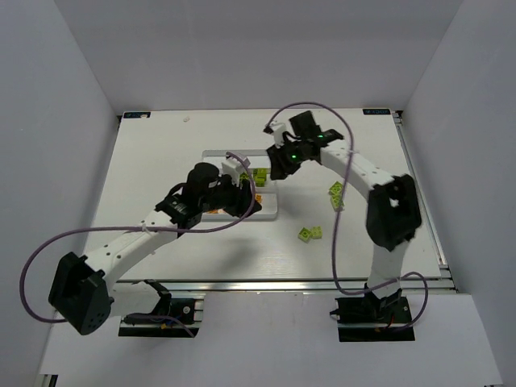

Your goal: Sort the legos into containers by color

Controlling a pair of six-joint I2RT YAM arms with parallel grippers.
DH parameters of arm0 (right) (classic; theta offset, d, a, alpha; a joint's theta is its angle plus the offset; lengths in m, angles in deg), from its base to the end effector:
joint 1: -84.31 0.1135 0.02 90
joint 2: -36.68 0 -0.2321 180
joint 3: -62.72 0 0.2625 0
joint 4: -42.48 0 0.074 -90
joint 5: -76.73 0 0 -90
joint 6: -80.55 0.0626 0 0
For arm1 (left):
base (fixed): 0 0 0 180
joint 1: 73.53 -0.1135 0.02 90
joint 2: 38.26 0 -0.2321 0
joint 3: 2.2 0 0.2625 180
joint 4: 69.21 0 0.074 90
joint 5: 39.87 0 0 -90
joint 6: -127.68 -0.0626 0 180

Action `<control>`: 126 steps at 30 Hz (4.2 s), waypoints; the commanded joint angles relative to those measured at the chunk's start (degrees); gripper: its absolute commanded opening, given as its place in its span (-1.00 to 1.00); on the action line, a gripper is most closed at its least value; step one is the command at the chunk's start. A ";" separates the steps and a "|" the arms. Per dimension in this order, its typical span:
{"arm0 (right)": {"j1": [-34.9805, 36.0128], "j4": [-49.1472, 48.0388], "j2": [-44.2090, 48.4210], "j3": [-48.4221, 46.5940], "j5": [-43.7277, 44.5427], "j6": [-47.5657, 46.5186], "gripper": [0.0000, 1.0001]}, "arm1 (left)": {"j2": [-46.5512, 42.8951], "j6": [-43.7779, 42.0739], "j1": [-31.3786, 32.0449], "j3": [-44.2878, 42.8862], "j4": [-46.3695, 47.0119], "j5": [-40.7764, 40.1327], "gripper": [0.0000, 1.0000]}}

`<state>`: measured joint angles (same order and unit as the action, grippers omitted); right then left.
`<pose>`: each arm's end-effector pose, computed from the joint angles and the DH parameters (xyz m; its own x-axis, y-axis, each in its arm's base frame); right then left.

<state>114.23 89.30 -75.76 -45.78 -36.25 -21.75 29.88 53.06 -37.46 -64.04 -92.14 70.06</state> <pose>0.3811 0.2475 0.2080 -0.5124 -0.5212 -0.6825 -0.8008 0.5770 0.1607 0.2384 -0.2000 0.2352 -0.5911 0.1221 -0.7973 0.6608 0.6401 -0.3919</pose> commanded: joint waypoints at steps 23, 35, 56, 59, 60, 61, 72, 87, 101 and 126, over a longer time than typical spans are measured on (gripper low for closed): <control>-33.51 -6.27 44.23 38.68 -25.97 2.63 0.79 | 42.07 6.51 28.96 -32.49 -18.14 -33.27 0.48; -38.08 -5.74 46.35 39.30 -30.01 2.10 0.78 | 52.27 3.52 30.63 -41.82 -20.43 -35.65 0.46; -40.20 -7.15 48.72 42.11 -28.61 0.43 0.45 | 37.87 1.50 25.90 -39.36 -21.66 -42.14 -0.93; -40.19 -7.33 48.81 42.46 -28.43 0.26 0.00 | 34.26 1.15 21.52 -38.31 -22.45 -43.56 -0.96; -40.19 -7.24 48.81 42.55 -28.43 -0.01 -0.15 | 32.77 0.89 20.28 -37.96 -22.37 -43.74 -0.98; -39.93 -7.15 48.81 42.55 -28.43 -0.18 -0.43 | 32.32 0.80 18.96 -37.52 -22.36 -43.91 -0.99; -39.49 -6.18 48.72 43.25 -29.31 -1.94 -0.63 | 33.98 -1.22 2.87 -39.62 -18.41 -45.76 -1.00; -38.35 -4.78 47.23 43.17 -29.40 -3.97 -0.45 | 52.09 -1.31 -8.47 -54.82 -19.29 -43.66 -0.97; -37.65 -5.22 45.56 43.60 -28.17 -4.05 -0.25 | 56.84 0.62 -11.82 -56.15 -21.13 -39.96 -0.38; -15.69 -3.81 34.75 44.75 2.93 -7.31 0.41 | 13.79 4.58 -12.34 -21.27 -11.38 -16.68 0.02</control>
<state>95.91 85.76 -39.61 -1.17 -40.56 -30.25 49.36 56.99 -49.61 -88.93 -107.38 46.43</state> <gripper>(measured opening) 0.695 0.466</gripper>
